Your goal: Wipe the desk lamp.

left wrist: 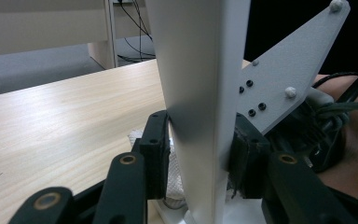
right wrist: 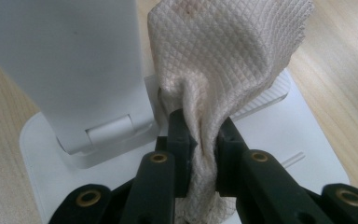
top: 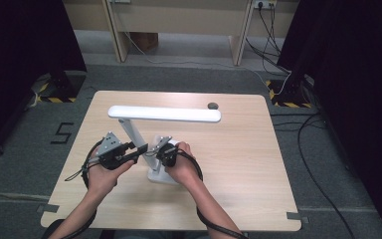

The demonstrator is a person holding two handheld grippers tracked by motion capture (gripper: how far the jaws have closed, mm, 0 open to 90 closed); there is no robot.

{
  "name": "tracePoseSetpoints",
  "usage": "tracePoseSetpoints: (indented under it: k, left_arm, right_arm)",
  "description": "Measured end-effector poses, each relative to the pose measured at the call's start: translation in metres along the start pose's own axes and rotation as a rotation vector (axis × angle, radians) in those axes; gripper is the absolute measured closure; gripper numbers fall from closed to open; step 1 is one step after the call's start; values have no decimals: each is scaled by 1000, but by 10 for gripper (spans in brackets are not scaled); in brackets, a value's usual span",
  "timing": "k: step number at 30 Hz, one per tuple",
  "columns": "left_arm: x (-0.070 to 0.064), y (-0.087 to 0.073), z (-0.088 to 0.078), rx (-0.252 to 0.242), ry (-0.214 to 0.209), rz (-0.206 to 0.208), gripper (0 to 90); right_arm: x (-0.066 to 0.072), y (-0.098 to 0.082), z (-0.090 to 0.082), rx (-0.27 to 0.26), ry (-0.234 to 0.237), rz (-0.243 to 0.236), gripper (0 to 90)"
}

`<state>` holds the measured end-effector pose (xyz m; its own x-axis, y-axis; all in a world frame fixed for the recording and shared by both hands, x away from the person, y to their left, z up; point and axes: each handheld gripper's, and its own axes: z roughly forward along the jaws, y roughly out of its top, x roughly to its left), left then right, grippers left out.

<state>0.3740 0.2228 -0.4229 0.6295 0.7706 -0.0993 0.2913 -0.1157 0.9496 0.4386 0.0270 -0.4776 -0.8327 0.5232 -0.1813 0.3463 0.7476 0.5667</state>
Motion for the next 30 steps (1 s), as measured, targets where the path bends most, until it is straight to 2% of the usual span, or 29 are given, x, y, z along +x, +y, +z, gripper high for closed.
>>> tracePoseSetpoints:
  k: [6, 8, 17, 20, 22, 24, 27, 28, 30]
  left_arm:
    - [0, 0, 0, 0, 2, 0, 625]
    - [-1, 0, 0, -3, 4, -1, 626]
    - [-2, 0, 1, -2, 12, -5, 628]
    - [-3, 0, 0, 0, 19, -2, 629]
    - [-3, 0, 0, -1, 19, -6, 630]
    - [-3, 0, 0, -2, 22, -6, 630]
    - [-3, 0, 0, -3, 24, -6, 631]
    - [-3, 0, 0, -4, 24, -9, 631]
    - [-3, 0, 0, -5, 23, -11, 631]
  right_arm:
    - [1, -1, 0, -3, -1, 16, 808]
    - [0, -1, 1, -8, -4, -2, 808]
    - [1, -3, 1, -16, -9, 0, 810]
    - [1, -6, -1, -6, -23, 9, 811]
    - [-2, -9, -2, -9, -37, -11, 812]
    - [-3, -13, -4, 2, -39, 27, 812]
    - [-9, -20, -7, 3, -54, 20, 813]
    - [-9, -22, -9, 10, -59, 39, 813]
    - [-13, -28, -12, 17, -75, 41, 813]
